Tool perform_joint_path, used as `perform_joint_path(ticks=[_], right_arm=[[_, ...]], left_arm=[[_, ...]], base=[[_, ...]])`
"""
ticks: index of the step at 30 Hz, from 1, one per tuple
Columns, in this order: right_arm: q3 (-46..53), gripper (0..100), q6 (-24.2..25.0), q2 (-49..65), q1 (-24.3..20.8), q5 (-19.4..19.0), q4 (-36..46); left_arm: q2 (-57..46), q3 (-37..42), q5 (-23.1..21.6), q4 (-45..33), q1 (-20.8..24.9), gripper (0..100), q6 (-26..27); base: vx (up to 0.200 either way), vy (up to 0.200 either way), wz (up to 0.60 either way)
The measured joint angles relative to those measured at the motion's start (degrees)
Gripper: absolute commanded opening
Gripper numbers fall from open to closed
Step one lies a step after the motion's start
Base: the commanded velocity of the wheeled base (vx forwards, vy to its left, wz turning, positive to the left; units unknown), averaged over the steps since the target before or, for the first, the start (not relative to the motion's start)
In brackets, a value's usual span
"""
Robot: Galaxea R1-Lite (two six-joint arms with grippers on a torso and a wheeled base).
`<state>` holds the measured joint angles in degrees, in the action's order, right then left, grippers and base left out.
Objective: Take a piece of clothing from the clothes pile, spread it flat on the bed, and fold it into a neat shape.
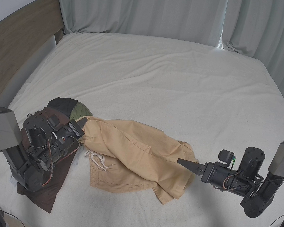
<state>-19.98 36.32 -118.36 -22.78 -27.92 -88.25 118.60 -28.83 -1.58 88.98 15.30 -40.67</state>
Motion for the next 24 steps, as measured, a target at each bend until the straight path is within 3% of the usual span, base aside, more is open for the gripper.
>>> perform_joint_path(ticks=[5, 6, 15, 24], right_arm=[[0.1, 100, 0.0, -1.1, -1.0, 0.0, -0.1], [0.1, 0, 0.0, -1.3, -1.1, 0.0, -0.1], [0.1, 0, -0.3, -2.0, -0.6, 0.1, -0.1], [-2.6, 0, 0.7, -1.0, 4.2, 0.0, -0.1]], left_arm=[[0.0, 0.0, 0.0, 0.0, 0.0, 0, 0.0], [0.0, 0.0, 0.0, 0.0, 0.0, 0, 0.0], [0.3, 0.0, 0.0, 0.0, 0.0, 0, 0.0], [0.9, 0.1, 0.0, 0.0, 0.0, 0, 0.0]], base=[[0.000, 0.000, 0.00], [0.000, 0.000, 0.00], [0.000, 0.000, 0.00], [0.000, 0.000, 0.00]])
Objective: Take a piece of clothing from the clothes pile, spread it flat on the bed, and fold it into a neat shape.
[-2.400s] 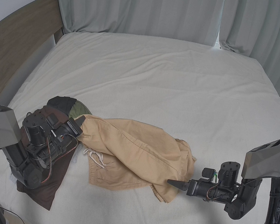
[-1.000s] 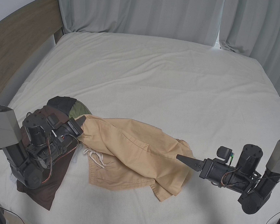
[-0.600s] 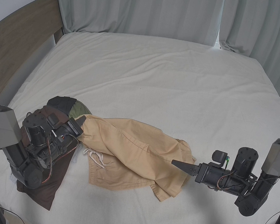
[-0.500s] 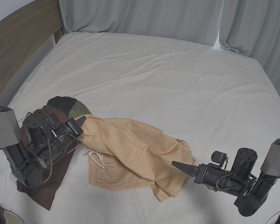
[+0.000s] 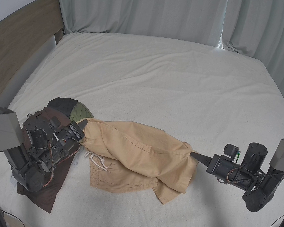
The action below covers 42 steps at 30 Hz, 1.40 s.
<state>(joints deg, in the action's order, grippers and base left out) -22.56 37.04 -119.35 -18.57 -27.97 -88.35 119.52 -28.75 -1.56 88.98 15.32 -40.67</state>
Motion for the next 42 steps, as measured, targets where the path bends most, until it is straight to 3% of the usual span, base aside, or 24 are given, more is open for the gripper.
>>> perform_joint_path(ticks=[7, 15, 26, 27, 42], right_arm=[[-1.7, 0, 3.5, 2.1, 2.1, -1.1, 0.0], [-3.9, 0, 4.0, 0.8, 6.9, -1.7, 0.0], [-3.7, 0, 3.8, -2.6, 7.1, -2.2, 0.0], [-3.6, 100, 3.5, -2.7, 7.0, -2.4, -0.1], [-2.5, 100, 2.9, -3.3, 3.1, -3.0, -0.2]], left_arm=[[0.4, 0.1, 0.0, 0.0, 0.0, 0, 0.0], [0.9, 0.2, 0.0, 0.0, 0.0, 0, 0.0], [1.0, 0.2, 0.0, 0.0, 0.0, 0, 0.0], [1.0, 0.2, 0.0, 0.0, 0.0, 0, 0.0], [0.8, 0.2, 0.0, 0.0, 0.4, 0, 0.0]], base=[[0.000, 0.000, 0.00], [0.000, 0.000, 0.00], [0.000, 0.000, 0.00], [0.000, 0.000, 0.00], [0.000, 0.000, 0.00]])
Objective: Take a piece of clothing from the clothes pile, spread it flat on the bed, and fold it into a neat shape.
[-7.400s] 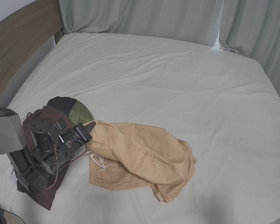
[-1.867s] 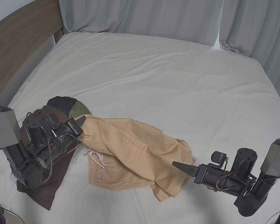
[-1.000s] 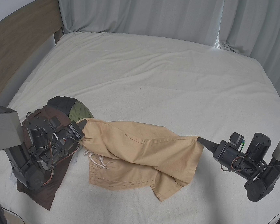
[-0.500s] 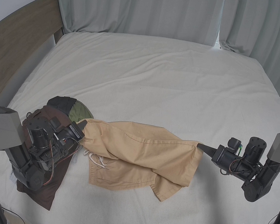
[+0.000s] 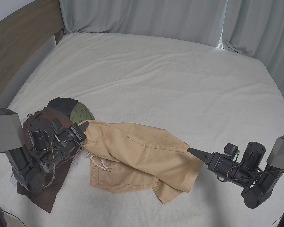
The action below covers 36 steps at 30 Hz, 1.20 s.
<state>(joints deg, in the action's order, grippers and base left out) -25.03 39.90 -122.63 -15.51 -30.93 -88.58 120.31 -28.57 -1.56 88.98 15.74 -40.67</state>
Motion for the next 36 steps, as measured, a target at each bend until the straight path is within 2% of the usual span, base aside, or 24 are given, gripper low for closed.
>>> perform_joint_path(ticks=[11, 26, 27, 36], right_arm=[[-0.1, 100, 0.1, -0.1, -2.7, 0.1, 0.0], [-0.5, 100, 0.2, -1.2, -3.5, 0.1, 0.0], [-0.5, 0, 0.2, -1.2, -3.5, 0.1, 0.0], [-0.7, 0, 0.1, -2.1, -3.5, 0.1, 0.0]], left_arm=[[-0.1, 0.0, 0.0, 0.0, 0.0, 0, 0.0], [-0.3, 0.0, 0.0, 0.0, 0.0, 0, 0.1], [-0.3, 0.0, 0.0, 0.0, 0.0, 0, 0.1], [-0.3, -0.1, 0.0, 0.0, 0.1, 0, 0.0]], base=[[0.000, 0.000, 0.00], [0.000, 0.000, 0.00], [0.000, 0.000, 0.00], [0.000, 0.000, 0.00]])
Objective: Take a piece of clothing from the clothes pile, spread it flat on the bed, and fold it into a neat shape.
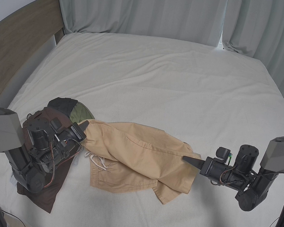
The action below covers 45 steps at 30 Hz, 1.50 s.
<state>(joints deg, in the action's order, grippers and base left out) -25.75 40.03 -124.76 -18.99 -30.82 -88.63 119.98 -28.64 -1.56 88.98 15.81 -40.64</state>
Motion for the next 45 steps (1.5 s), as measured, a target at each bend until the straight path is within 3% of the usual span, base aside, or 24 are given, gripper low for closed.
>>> perform_joint_path(ticks=[12, 21, 45], right_arm=[[1.2, 0, -0.1, 2.6, -0.7, 0.0, 0.2], [3.9, 0, -0.2, 9.4, -3.0, 0.1, 0.3], [5.9, 0, -2.4, 20.8, -3.6, 0.1, 0.4]], left_arm=[[-0.5, 0.0, 0.0, 0.0, 0.5, 0, 0.0], [-5.3, 2.1, -1.1, 0.0, 4.4, 0, 0.7], [-11.4, 6.1, -3.7, 0.0, 4.9, 0, 22.5]], base=[[0.000, 0.000, 0.00], [0.000, 0.000, 0.00], [0.000, 0.000, 0.00]])
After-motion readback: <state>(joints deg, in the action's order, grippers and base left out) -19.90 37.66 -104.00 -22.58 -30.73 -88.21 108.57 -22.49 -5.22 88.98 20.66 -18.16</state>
